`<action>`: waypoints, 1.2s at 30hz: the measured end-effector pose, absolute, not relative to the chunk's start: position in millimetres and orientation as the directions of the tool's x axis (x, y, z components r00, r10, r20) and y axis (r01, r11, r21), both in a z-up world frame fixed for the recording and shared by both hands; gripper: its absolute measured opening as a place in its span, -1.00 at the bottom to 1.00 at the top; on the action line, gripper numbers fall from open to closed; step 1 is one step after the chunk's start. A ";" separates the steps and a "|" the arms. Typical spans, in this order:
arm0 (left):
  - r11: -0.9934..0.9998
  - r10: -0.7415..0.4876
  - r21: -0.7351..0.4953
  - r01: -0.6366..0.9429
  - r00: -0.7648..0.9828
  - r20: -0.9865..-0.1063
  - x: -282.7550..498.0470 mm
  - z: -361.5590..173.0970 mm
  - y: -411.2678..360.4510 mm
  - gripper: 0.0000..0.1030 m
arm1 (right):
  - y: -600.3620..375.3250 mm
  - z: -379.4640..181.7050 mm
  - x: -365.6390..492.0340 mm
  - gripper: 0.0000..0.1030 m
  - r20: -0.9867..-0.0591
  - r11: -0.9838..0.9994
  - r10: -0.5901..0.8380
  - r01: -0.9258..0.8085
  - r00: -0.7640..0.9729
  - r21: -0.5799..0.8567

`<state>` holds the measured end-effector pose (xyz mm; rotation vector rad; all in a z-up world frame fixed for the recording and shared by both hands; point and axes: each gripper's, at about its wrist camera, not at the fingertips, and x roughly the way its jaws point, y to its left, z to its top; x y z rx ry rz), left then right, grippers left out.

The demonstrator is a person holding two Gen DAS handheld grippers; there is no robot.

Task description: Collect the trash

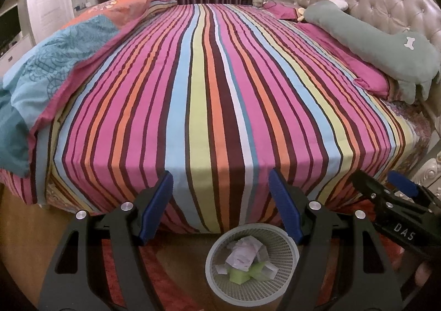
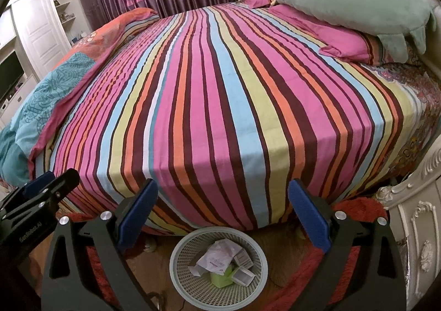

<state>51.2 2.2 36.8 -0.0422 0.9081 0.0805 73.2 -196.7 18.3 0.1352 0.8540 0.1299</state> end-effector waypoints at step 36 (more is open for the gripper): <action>0.997 0.044 -0.005 -0.075 0.643 -0.765 50.2 41.9 0.1 0.71 | -196.9 14.1 75.7 0.77 -0.755 0.983 0.175 -0.063 0.632 0.175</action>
